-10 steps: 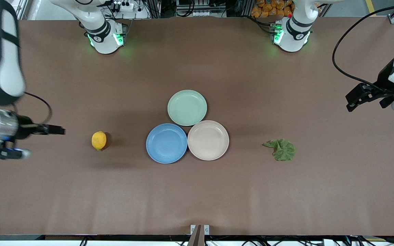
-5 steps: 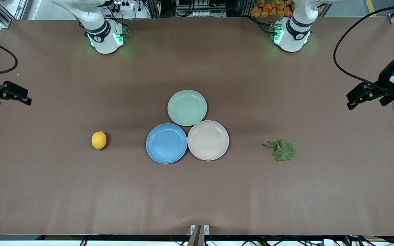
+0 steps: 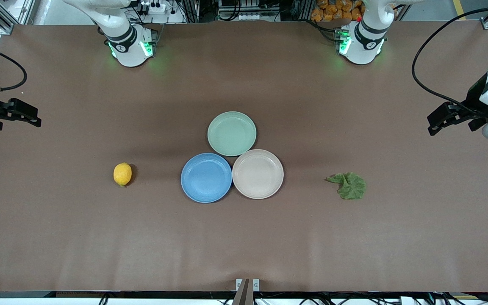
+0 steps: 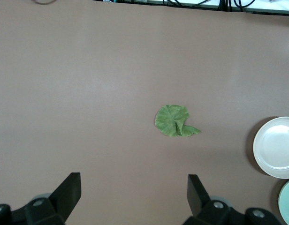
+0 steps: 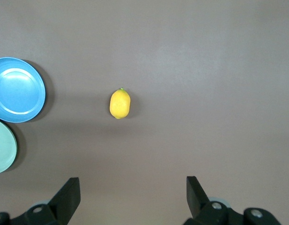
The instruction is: Pick lemon and lettuce from blue and beige plates
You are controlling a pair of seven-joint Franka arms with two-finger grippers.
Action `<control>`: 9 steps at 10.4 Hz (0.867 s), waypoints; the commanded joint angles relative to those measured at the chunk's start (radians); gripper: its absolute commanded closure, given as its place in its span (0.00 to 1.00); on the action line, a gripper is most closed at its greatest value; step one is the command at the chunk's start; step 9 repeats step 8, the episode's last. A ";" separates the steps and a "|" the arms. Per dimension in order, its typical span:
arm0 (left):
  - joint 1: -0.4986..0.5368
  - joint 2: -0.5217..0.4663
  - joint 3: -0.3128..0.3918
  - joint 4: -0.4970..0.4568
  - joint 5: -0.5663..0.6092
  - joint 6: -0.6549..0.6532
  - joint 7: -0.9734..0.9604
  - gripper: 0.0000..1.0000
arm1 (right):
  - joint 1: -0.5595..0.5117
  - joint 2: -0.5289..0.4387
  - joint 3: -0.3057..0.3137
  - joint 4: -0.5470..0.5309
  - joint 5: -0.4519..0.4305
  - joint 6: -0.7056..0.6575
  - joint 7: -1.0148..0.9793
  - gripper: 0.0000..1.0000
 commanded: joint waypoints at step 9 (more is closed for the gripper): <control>0.004 -0.018 -0.006 -0.009 -0.064 -0.106 0.080 0.00 | -0.003 -0.032 0.034 -0.039 0.048 -0.009 0.171 0.00</control>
